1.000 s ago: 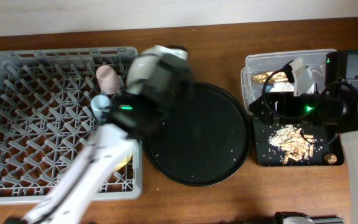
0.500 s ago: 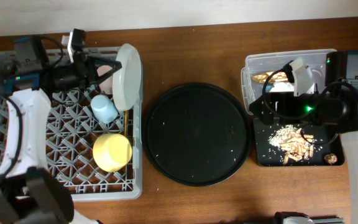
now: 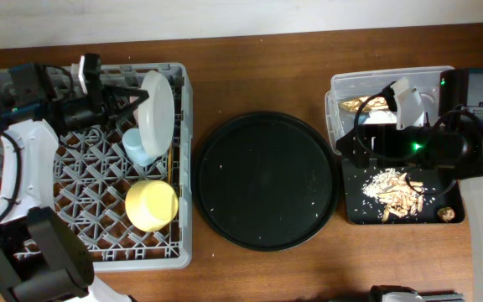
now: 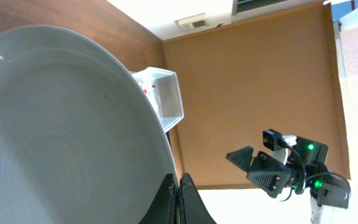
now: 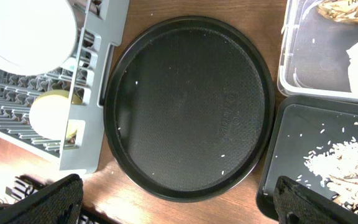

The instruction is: Sort waste into correct bins and load items into the dishwasher rack

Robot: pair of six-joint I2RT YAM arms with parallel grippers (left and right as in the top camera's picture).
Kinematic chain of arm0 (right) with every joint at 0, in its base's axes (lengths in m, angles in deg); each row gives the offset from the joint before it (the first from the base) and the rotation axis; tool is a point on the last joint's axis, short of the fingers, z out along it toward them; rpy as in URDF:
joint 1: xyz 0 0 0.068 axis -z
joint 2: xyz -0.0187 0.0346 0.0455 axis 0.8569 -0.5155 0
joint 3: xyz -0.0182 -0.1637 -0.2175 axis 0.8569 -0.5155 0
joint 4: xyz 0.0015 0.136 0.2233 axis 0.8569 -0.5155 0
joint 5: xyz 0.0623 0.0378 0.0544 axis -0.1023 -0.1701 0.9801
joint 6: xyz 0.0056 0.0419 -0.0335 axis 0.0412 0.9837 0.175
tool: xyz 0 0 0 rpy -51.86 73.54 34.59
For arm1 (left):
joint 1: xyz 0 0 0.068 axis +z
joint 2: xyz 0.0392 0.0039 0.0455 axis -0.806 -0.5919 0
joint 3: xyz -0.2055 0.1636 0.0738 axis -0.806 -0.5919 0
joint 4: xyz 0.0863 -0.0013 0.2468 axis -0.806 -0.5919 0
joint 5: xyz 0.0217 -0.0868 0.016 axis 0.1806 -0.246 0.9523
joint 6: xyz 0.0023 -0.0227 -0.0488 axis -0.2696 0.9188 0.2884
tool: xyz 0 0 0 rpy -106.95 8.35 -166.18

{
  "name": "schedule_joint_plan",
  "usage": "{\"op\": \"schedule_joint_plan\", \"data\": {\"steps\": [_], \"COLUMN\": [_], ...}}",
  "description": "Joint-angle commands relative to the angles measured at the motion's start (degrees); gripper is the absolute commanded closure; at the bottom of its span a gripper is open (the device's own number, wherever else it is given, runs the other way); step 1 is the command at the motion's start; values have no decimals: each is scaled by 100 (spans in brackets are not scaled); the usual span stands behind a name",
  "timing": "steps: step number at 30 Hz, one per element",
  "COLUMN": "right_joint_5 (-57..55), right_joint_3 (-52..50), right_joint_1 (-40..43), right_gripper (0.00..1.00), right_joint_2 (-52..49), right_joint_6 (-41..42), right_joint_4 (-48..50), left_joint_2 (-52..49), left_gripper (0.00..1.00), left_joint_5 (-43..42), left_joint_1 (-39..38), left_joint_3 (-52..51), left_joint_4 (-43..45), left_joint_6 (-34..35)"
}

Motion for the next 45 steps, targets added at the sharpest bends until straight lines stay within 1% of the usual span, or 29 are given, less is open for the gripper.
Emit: {"op": "schedule_joint_plan", "data": {"steps": [1,5,6,9,10,13,15,18,19,21,24,25,26,27,28,30,31,33,34,35,37,39,41,42,44,45], "right_joint_5": [-52,-52,-52,-52,-52,-52,-52,-52,-52,-52,-52,-52,-52,-52,-52,-52,-52,-52,-52,-52,-52,-52,-52,-52,-52,-52], "right_joint_3": [-31,-31,-31,-31,-31,-31,-31,-31,-31,-31,-31,-31,-31,-31,-31,-31,-31,-31,-31,-31,-31,-31,-31,-31,-31,-31], "right_joint_1": [-31,-31,-31,-31,-31,-31,-31,-31,-31,-31,-31,-31,-31,-31,-31,-31,-31,-31,-31,-31,-31,-31,-31,-31,-31,-31], "right_gripper": [1,1,1,1,1,1,1,1,1,1,1,1,1,1,1,1,1,1,1,1,1,1,1,1,1,1], "right_joint_2": [-7,-7,-7,-7,-7,-7,-7,-7,-7,-7,-7,-7,-7,-7,-7,-7,-7,-7,-7,-7,-7,-7,-7,-7,-7,-7], "right_joint_6": [-9,-11,-9,-9,-9,-11,-9,-9,-9,-9,-9,-11,-9,-11,-9,-9,-9,-9,-11,-9,-9,-9,-9,-9,-9,-9], "right_joint_4": [-2,0,0,-2,0,0,0,0,0,0,0,0,0,0,0,0,0,0,0,0,0,0,0,0,0,0], "left_joint_2": [-79,-107,-116,-127,-127,-127,-127,-125,-114,-35,343,472,560,605,623,621,623,627,627,623,586,584,623,660,857,997], "left_gripper": [100,100,100,86,82,62,60,54,53,53,54,62,69,86,100,100,100,100,100,100,100,99,96,96,95,92], "left_joint_5": [254,278,468,1233,1270,1300,1311,1303,1198,844,876,914,1137,1414,2017,2924,3248,4081,4957,5580,7549,8896,9335,9361,9322,9127], "left_joint_1": [42,42,42,44,50,225,417,826,914,933,531,269,-2,-258,-741,-1458,-1834,-2426,-2763,-3005,-3718,-4044,-4004,-3886,-3418,-3182], "left_joint_3": [-380,-433,-433,-433,-433,-431,-431,-431,-431,-431,-431,-431,-431,-431,-431,-431,-431,-431,-431,-431,-431,-431,-358,-273,35,188], "left_joint_4": [81,212,227,229,275,422,442,409,365,256,-17,-17,-17,-17,-13,42,186,452,549,564,560,555,452,350,-79,-269], "left_joint_6": [-116,-114,-114,-111,-111,-90,-90,-13,103,101,-146,-208,-203,-203,-201,-197,-181,125,308,422,455,455,452,455,588,581]}}
